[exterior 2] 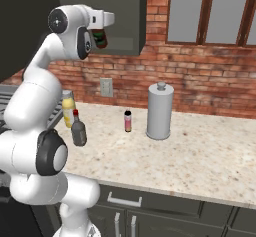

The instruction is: Sort all alcoholic drinks to one cabinet, and non-alcoholic drinks to the other.

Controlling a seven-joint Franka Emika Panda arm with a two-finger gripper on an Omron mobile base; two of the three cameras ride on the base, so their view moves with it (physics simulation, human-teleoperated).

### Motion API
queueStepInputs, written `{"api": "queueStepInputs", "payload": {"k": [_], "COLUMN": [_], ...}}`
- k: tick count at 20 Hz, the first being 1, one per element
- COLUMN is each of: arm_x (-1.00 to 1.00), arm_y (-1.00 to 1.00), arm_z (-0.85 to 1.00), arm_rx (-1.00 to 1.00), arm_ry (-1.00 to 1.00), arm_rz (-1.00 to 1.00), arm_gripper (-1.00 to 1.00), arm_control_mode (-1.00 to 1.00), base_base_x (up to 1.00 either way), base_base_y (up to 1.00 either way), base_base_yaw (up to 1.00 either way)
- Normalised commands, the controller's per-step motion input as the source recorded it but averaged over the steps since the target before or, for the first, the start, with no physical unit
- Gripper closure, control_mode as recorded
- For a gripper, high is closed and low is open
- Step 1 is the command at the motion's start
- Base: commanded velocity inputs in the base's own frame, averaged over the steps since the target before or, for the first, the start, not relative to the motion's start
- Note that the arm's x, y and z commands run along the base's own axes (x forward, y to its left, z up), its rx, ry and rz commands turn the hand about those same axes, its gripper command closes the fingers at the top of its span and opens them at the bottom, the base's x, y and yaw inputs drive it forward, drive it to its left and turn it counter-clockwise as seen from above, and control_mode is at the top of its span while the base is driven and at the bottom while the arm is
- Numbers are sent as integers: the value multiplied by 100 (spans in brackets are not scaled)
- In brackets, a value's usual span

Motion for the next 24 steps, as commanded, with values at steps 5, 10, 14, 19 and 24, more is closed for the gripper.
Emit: {"api": "queueStepInputs", "payload": {"k": [5, 10, 14, 19, 24], "arm_x": [7, 5, 9, 14, 26], "arm_y": [-7, -10, -5, 0, 0], "arm_z": [-4, -10, -16, -12, -2], "arm_rx": [0, 1, 3, 2, 0], "arm_ry": [0, 0, 3, 1, 0], "arm_rz": [-3, -2, -1, 0, 0], "arm_gripper": [100, 100, 100, 100, 100], "arm_control_mode": [-100, -100, -100, -100, -100], "base_base_x": [0, 0, 0, 0, 0], "base_base_y": [0, 0, 0, 0, 0], "base_base_yaw": [0, 0, 0, 0, 0]}}
